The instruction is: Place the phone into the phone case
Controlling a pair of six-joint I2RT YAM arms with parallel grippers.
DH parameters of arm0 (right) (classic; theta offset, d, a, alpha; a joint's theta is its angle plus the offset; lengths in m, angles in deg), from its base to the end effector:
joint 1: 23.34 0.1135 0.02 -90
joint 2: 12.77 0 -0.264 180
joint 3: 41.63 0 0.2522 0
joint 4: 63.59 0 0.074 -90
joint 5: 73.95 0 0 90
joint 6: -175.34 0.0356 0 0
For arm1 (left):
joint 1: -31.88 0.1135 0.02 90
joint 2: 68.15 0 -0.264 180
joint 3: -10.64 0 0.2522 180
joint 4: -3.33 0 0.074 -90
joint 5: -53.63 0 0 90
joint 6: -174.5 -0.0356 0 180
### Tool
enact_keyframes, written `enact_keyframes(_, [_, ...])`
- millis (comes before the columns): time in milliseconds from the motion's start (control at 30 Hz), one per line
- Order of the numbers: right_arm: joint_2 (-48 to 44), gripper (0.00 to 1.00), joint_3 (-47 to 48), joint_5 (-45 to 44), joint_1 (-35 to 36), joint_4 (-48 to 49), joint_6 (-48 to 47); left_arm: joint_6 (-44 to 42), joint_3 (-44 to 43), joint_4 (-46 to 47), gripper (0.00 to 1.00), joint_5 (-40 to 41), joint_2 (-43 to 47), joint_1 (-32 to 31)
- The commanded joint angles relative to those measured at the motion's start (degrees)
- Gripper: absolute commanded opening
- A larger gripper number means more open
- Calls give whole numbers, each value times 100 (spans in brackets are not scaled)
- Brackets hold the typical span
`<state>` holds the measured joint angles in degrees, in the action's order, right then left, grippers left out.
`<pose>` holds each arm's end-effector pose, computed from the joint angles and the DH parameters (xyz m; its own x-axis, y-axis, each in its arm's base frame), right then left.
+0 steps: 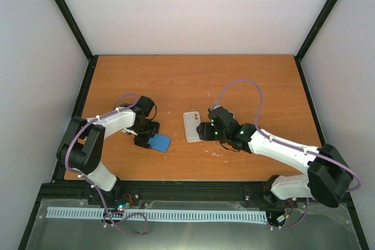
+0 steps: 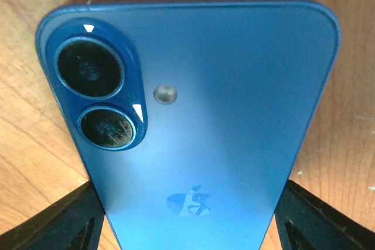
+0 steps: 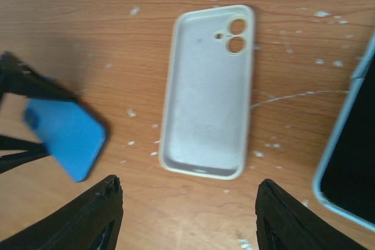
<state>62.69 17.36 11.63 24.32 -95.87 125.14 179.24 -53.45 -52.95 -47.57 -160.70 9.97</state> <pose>0.1824 0.1961 0.2152 -0.8389 0.0269 -0.5437 -0.2158 0.9005 0.3775 0.2418 -0.1047 0.1486 -0.3049 -0.9311 0.2003 -0.9523 0.2957 -0.0754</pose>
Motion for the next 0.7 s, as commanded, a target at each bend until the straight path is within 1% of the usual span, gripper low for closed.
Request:
enact_keyframes(0, [-496, 61, -407, 829, 57, 1028, -84, -341, 198, 466, 67, -353, 354, 12])
enact_keyframes(133, [-714, 61, -842, 1373, 55, 2005, -38, -518, 111, 619, 67, -431, 685, -21])
enact_keyframes(267, [-607, 61, -1076, 1730, 74, 2663, 114, -629, 99, 987, 67, -658, 1118, -103])
enact_keyframes(567, [52, 51, -761, 1509, 376, 3133, 259, -544, 229, 1513, 68, -1072, 1634, -406])
enact_keyframes(667, [335, 48, -565, 1399, 430, 3002, 324, -508, 265, 1593, 68, -1156, 1724, -450])
